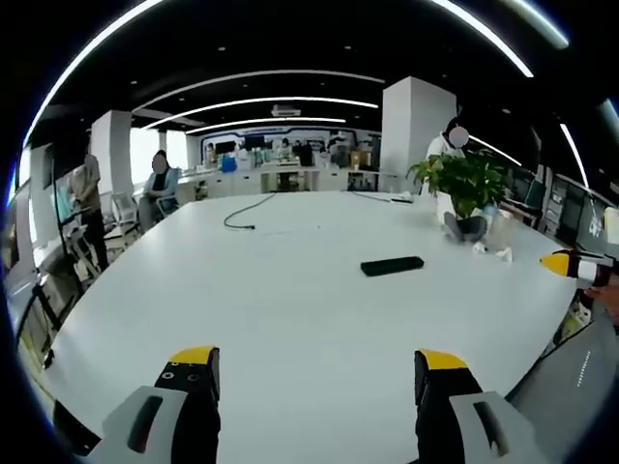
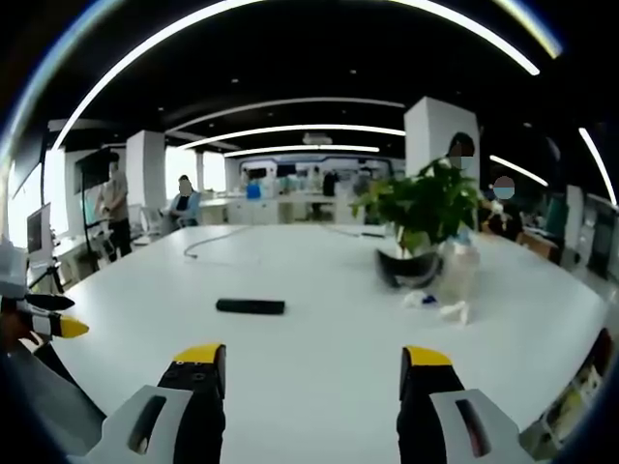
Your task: Press the specified remote control buttons in sequence, fully releasing each button before pressing the next.
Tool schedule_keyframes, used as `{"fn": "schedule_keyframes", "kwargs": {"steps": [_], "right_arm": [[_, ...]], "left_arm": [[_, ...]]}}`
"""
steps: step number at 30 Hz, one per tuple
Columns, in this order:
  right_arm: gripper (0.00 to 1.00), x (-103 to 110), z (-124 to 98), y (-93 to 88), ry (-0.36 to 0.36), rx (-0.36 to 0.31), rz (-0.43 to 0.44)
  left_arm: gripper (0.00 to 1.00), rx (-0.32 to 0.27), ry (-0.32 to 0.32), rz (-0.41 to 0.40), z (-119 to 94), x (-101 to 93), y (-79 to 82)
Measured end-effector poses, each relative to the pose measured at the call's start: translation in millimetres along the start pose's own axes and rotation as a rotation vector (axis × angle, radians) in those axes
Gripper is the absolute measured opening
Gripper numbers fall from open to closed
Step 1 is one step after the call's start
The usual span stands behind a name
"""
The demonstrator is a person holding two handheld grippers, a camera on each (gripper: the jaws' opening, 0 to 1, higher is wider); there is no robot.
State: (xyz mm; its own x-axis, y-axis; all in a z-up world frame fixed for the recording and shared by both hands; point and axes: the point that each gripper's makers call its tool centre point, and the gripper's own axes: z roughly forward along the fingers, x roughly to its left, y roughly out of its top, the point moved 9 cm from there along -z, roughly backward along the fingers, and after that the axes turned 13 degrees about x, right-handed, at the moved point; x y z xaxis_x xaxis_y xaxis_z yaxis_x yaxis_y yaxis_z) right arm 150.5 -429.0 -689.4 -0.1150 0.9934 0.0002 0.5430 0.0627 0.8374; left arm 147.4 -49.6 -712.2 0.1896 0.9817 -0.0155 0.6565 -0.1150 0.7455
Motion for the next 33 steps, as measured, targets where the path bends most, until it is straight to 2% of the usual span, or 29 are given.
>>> {"fn": "schedule_keyframes", "kwargs": {"steps": [7,11,12,15,17,23,27,33], "right_arm": [[0.7,0.2,0.1,0.0,0.005,0.003,0.003],[0.71,-0.9,-0.2,0.1,-0.001,-0.001,0.007],[0.71,-1.6,-0.4,0.1,-0.003,-0.003,0.011],[0.7,-2.0,-0.4,-0.1,-0.002,-0.001,0.018],[0.69,-1.2,-0.3,-0.1,0.005,0.001,0.018],[0.69,-1.1,0.2,-0.4,0.007,0.004,0.017],[0.68,-0.4,0.9,-1.0,0.012,0.016,0.014],[0.67,-0.1,1.5,-1.3,0.007,0.024,0.007]], "left_arm": [[0.85,-0.001,-0.061,0.097,14.5,-8.9,23.0],[0.85,0.034,-0.113,0.148,27.5,-12.3,29.3],[0.85,0.06,-0.139,0.158,31.5,-14.0,31.4],[0.82,0.069,-0.164,0.178,39.8,-16.4,40.6],[0.8,0.041,-0.18,0.201,43.4,-20.0,50.3],[0.83,0.029,-0.221,0.272,59.4,-28.6,76.4],[0.83,0.004,-0.226,0.353,70.1,-33.5,100.1],[0.83,-0.014,-0.248,0.397,90.8,-38.2,130.3]]}}
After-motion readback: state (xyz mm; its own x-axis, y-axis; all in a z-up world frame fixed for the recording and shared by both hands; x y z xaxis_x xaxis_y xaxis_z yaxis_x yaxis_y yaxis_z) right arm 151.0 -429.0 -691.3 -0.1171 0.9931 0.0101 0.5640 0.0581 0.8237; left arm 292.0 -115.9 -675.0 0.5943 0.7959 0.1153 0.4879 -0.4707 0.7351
